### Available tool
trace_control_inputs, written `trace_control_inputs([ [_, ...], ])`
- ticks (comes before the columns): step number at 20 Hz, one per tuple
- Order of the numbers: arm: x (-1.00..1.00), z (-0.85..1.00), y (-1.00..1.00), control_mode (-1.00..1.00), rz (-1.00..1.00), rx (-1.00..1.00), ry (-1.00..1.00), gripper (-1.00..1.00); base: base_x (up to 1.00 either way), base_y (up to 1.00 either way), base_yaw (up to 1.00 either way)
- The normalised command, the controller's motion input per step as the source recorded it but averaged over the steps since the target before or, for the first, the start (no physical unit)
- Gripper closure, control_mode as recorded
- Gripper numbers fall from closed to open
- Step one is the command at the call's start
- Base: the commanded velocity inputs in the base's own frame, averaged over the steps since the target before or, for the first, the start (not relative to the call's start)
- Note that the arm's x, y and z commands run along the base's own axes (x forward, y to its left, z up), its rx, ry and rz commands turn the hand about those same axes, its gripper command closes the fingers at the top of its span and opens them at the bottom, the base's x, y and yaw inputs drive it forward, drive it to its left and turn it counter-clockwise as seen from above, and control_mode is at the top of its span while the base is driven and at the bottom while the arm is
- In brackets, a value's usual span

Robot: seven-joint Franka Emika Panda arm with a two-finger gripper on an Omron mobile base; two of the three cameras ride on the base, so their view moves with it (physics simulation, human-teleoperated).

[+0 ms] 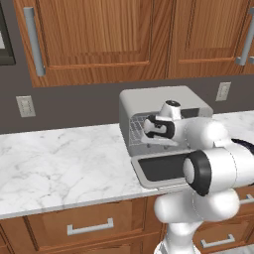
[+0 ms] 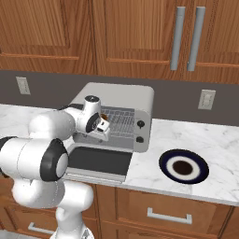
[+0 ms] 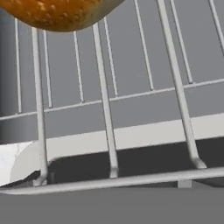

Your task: Pick up the bagel from the plate, place it on the toaster oven rack, close the door, and set the timer.

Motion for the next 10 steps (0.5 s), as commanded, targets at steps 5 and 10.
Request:
trace_control_inputs([
  [5,0.38,0.0,0.14,-1.0,0.03,0.0,-0.02,-1.0,0.0,0.0,0.0],
  [10,0.23,0.0,0.1,-1.0,0.03,-0.01,-0.06,-1.0,0.0,0.0,0.0],
])
